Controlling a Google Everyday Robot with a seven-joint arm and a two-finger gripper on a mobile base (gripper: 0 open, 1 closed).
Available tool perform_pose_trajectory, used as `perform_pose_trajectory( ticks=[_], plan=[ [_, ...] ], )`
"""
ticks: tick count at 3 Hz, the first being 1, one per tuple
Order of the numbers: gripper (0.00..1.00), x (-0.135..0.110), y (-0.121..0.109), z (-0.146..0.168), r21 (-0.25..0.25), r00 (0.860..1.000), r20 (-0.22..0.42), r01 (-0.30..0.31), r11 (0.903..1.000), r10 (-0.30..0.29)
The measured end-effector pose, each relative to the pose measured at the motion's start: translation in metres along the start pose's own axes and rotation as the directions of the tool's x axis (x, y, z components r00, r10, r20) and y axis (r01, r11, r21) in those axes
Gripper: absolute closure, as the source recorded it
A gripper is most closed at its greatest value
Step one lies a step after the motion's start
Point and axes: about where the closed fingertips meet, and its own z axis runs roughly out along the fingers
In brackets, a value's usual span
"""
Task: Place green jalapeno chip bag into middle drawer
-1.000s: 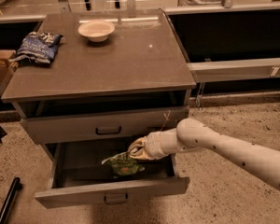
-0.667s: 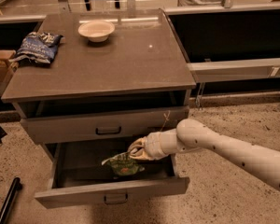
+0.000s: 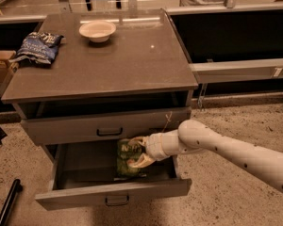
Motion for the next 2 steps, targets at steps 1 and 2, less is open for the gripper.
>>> perform_pose_trajectory(
  ticks=[1, 2],
  plan=[
    [0.00, 0.0000, 0.0000, 0.0000, 0.000, 1.000, 0.000, 0.000, 1.0000, 0.000],
    [0.00, 0.0000, 0.0000, 0.0001, 0.000, 1.000, 0.000, 0.000, 1.0000, 0.000]
  ],
)
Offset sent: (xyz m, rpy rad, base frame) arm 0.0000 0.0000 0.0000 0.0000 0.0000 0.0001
